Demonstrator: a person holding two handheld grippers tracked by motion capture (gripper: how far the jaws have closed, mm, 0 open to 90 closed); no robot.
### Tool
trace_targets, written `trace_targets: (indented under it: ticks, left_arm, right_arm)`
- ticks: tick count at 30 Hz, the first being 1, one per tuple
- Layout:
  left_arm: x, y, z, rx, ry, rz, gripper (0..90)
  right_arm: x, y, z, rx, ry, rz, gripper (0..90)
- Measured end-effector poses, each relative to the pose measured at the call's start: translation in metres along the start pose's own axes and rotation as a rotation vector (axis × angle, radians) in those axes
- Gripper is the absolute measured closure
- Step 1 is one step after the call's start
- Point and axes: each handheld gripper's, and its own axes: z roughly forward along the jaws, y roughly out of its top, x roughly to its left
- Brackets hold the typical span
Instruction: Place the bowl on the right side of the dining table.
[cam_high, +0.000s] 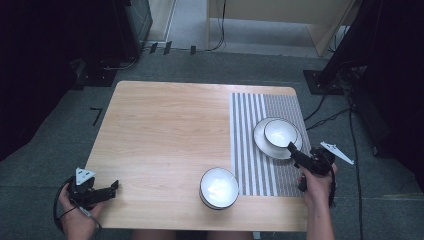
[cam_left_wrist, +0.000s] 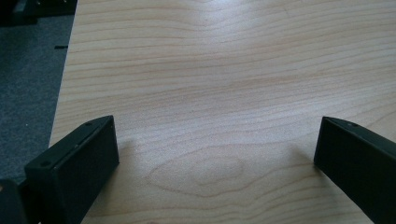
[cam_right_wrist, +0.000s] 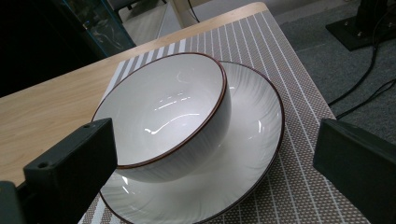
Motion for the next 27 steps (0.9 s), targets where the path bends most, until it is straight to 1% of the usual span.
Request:
trace_targets:
  ticks: [3, 9, 14, 16, 19, 21, 27]
  left_arm:
    - [0.0, 0.0, 0.0, -0.003, -0.001, -0.01, 0.0]
    - [0.0, 0.0, 0.0, -0.003, -0.001, -0.01, 0.0]
    - [0.0, 0.0, 0.0, -0.003, 0.0, -0.01, 0.0]
    - [0.0, 0.0, 0.0, 0.001, 0.002, -0.003, 0.0]
    - [0.0, 0.0, 0.001, 0.001, 0.005, -0.001, 0.0]
    - [0.0, 0.001, 0.001, 0.003, 0.007, 0.002, 0.0]
    - [0.0, 0.0, 0.0, 0.0, 0.003, -0.002, 0.0]
  right_arm:
    - [-0.002, -0.002, -0.003, 0.004, 0.002, 0.005, 0.0]
    - [-0.007, -0.005, -0.007, 0.003, -0.006, 0.0, 0.0]
    - [-0.007, -0.008, -0.01, 0.01, -0.008, -0.006, 0.0]
    - [-0.007, -0.009, -0.011, 0.009, -0.012, -0.008, 0.0]
    - [-0.006, -0.011, -0.014, 0.011, -0.022, -0.028, 0.0]
    - [-0.006, -0.011, -0.015, 0.012, -0.022, -0.027, 0.0]
    - [-0.005, -0.015, -0.019, 0.02, -0.028, -0.037, 0.0]
